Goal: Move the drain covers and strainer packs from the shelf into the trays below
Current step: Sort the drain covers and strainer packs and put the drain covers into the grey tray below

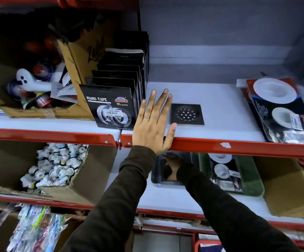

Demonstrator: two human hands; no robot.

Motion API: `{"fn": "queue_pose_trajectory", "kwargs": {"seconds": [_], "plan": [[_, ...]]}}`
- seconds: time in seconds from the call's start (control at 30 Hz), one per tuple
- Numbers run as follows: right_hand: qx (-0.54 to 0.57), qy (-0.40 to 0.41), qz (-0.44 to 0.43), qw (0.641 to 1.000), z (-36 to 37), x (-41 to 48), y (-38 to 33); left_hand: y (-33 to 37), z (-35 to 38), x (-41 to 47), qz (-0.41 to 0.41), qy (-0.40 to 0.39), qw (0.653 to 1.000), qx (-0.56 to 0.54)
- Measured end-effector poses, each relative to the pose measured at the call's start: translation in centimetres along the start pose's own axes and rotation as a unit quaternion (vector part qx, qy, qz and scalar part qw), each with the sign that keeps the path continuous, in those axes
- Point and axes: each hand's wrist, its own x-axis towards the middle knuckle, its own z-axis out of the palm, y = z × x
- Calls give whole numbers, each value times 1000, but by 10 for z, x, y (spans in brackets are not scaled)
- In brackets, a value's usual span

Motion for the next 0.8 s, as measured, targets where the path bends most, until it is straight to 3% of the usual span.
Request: {"fn": "queue_pose_trajectory", "kwargs": {"seconds": [0.23,0.5,0.67,0.8], "plan": [[-23,-27,-86,996,-48,-77,-39,-13,6,0,-18,-27,999,31],[1,28,-69,997,-151,-189,-52,-6,1,0,-23,-37,999,26],[21,209,-84,974,-221,-160,-38,-6,0,0,-35,-41,998,12],[-87,126,-41,987,-243,-102,-39,-6,0,1,-40,-48,998,10]]}}
